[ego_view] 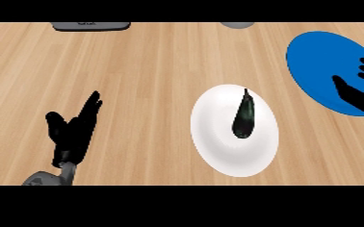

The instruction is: Pick the eggplant from the plate and place it in the plate

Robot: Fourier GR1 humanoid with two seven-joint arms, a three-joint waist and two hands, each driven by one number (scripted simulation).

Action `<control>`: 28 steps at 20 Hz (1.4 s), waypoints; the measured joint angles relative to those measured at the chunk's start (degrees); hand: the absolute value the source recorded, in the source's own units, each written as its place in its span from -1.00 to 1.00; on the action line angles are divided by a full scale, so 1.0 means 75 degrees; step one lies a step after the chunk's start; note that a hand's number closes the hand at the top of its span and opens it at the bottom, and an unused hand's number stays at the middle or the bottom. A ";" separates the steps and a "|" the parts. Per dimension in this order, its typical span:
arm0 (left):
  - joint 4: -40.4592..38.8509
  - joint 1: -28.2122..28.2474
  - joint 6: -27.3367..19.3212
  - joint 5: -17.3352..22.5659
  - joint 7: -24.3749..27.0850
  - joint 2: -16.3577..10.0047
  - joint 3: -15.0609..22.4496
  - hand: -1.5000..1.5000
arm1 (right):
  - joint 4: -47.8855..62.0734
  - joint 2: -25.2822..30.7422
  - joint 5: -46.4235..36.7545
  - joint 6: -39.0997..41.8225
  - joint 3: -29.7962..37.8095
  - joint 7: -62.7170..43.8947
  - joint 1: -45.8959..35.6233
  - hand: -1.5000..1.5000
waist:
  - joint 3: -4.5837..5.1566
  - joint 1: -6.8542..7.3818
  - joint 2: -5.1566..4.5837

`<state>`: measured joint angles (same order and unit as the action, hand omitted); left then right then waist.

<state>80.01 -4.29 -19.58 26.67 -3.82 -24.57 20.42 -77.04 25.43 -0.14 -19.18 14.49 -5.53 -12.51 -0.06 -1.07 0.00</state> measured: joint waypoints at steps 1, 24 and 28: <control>0.0074 0.0039 -0.0002 -0.0008 -0.0056 0.0038 0.0010 0.00 | -0.0153 -0.0155 -0.0034 -0.0184 0.0040 0.0150 0.0198 -1.00 | -0.0006 0.0017 0.0011; 0.0165 0.0178 0.0410 -0.0452 -0.0241 0.0540 -0.0077 0.00 | -0.2691 0.1160 -0.0970 0.2929 -0.2614 -0.5714 -0.0364 -1.00 | -0.0029 0.0217 0.0041; 0.0111 0.0161 0.0495 -0.0576 -0.0277 0.0658 -0.0166 0.00 | -0.2465 0.0669 -0.1489 0.2920 -0.3079 -0.6232 -0.0717 -1.00 | -0.0035 0.0212 0.0037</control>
<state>80.84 -3.08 -15.86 22.35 -5.89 -19.63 19.18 -95.53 30.45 -11.31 2.73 -8.60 -52.27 -17.89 -0.32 0.52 0.28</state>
